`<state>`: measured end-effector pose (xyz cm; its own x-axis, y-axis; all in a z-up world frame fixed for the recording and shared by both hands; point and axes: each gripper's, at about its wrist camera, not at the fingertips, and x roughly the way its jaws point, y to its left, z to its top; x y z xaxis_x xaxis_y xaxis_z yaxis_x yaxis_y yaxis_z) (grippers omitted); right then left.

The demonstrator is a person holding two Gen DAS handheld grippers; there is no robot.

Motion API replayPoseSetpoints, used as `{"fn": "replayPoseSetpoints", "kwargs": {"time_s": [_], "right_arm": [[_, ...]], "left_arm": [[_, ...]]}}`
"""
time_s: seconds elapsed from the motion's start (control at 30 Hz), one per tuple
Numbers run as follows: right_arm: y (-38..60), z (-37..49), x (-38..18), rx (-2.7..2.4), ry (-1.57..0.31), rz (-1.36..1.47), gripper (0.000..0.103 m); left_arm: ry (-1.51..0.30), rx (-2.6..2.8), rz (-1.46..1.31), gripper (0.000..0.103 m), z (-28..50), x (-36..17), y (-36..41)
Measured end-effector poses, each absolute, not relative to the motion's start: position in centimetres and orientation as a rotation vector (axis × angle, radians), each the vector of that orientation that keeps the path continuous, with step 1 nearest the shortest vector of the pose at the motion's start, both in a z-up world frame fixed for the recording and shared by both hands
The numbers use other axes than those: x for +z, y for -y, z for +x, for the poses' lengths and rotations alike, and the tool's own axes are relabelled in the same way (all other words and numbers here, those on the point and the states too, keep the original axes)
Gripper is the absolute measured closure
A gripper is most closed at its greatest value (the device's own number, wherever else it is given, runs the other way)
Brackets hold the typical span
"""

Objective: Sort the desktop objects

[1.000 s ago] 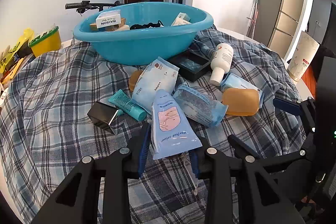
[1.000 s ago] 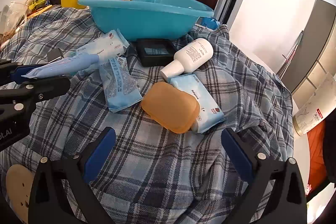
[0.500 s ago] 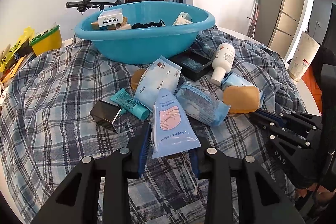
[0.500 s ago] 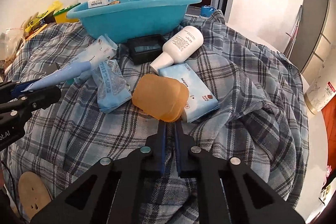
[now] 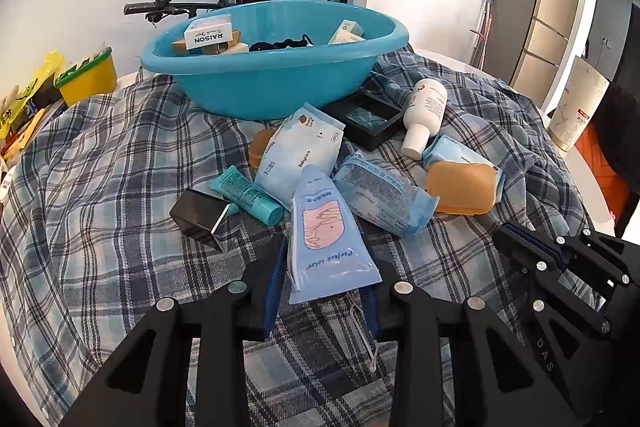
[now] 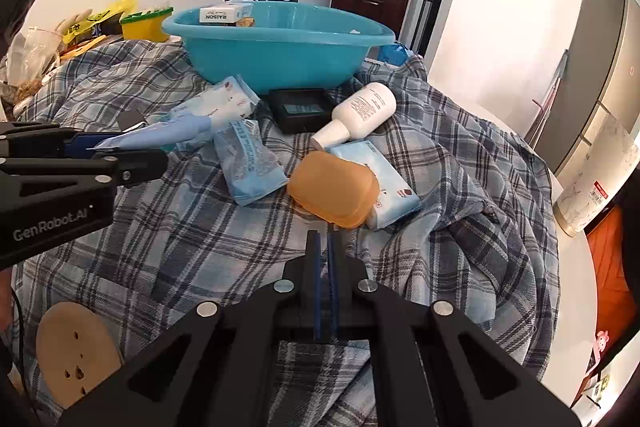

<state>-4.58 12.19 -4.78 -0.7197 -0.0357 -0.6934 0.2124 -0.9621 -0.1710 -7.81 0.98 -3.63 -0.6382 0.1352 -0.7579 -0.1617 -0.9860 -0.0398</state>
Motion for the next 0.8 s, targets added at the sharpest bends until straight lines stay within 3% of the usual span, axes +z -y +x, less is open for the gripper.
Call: {"fn": "replayPoseSetpoints", "kwargs": {"time_s": [0.2,0.27,0.33,0.37,0.4,0.8], "right_arm": [[-10.0,-3.0,-4.2,-2.753,-0.432,1.034,0.100],[-9.5,-3.2,-4.3,-2.755,-0.429,1.027,0.094],[-9.6,-3.8,-4.4,-2.797,-0.431,1.045,0.072],[-9.7,-4.4,-4.4,-2.826,-0.426,1.055,0.039],[-9.9,-4.8,-4.4,-2.861,-0.413,1.051,0.017],[-10.2,-11.7,-5.7,-2.863,-0.356,1.330,0.016]], "left_arm": [[-0.038,2.716,-1.255,0.067,-7.7,-3.7,-0.6],[-0.042,2.719,-1.261,0.067,-7.6,-3.8,-0.4],[-0.043,2.722,-1.265,0.067,-7.7,-3.8,-0.3],[-0.041,2.722,-1.268,0.067,-7.7,-3.8,-0.2],[-0.038,2.722,-1.269,0.067,-7.8,-3.8,-0.2],[-0.003,2.712,-1.282,0.067,-8.1,-4.0,0.5]]}}
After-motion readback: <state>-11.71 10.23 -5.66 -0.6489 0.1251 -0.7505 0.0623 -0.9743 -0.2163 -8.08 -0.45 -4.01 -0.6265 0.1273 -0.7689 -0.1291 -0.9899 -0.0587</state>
